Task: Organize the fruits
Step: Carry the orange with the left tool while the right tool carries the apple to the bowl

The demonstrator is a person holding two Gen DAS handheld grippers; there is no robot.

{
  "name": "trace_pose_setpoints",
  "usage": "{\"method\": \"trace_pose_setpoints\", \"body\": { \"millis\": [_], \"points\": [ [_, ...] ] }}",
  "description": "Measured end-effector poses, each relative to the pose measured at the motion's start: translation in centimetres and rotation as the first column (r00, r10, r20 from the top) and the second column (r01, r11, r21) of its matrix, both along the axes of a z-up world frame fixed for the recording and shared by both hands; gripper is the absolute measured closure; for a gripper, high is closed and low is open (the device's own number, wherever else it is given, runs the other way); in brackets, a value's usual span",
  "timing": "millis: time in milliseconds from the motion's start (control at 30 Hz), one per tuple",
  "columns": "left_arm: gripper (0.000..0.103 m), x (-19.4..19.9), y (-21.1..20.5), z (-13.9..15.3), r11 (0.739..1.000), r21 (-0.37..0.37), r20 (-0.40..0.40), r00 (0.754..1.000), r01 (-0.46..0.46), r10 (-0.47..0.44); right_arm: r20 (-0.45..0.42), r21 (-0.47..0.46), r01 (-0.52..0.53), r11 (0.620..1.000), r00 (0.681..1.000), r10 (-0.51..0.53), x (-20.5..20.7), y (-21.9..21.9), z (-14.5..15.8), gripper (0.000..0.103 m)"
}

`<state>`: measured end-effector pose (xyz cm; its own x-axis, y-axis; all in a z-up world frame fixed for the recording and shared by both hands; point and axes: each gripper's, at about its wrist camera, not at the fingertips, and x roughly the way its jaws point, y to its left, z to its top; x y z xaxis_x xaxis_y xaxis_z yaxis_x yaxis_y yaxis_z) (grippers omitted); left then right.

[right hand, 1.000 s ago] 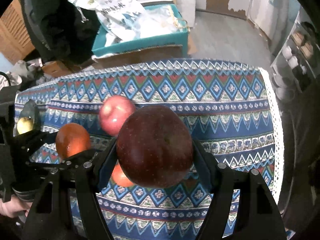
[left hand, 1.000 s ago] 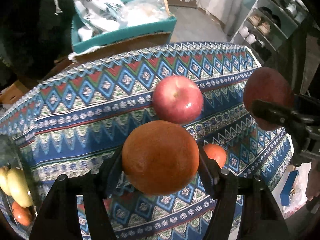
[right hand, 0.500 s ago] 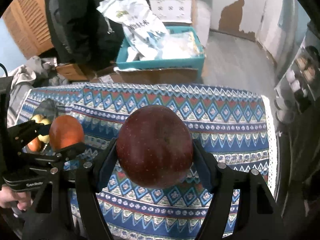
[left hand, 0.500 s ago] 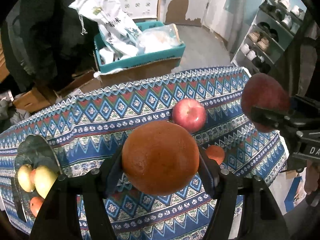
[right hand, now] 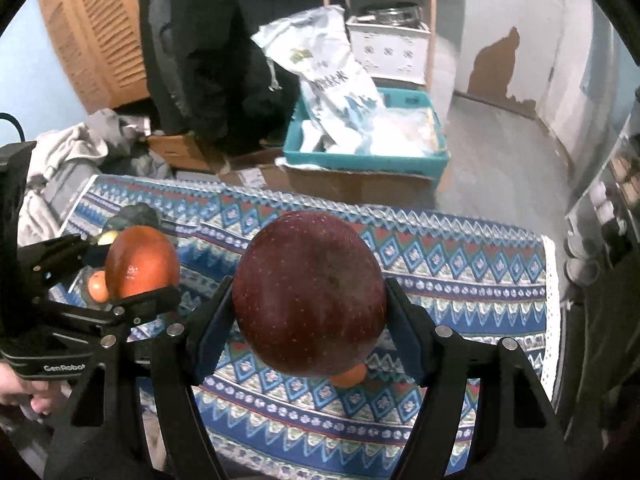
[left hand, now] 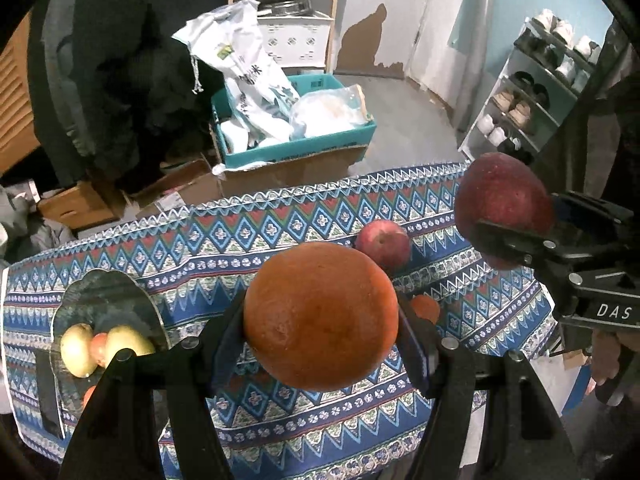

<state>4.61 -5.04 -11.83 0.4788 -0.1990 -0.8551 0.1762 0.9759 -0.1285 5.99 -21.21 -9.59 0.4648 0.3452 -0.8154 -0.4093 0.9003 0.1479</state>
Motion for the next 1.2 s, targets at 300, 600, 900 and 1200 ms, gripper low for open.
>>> {"method": "trace_pose_setpoints", "body": {
  "millis": [300,600,900,1200],
  "points": [
    [0.033,-1.1,2.9,1.4,0.999,-0.021,0.018,0.999,-0.031,0.032,0.028,0.024,-0.056,0.998,0.998,0.055,-0.4,3.0,1.8,0.032],
    [0.033,-2.2,6.1,2.1,0.996,-0.045,0.029,0.997,-0.073,0.075,0.043,0.035,-0.105,0.994,0.994,0.104,-0.5,6.4,2.8,0.032],
    [0.033,-2.9,9.9,1.8,0.990,-0.057,0.027,0.991,-0.131,0.133,0.034,0.036,-0.157,0.987,0.987,0.156,-0.4,10.4,3.0,0.032],
    [0.033,-3.5,14.1,1.1,0.978,-0.083,0.009,0.981,-0.192,0.194,0.009,0.047,-0.202,0.978,0.979,0.202,0.0,14.3,2.3,0.032]
  ]
}}
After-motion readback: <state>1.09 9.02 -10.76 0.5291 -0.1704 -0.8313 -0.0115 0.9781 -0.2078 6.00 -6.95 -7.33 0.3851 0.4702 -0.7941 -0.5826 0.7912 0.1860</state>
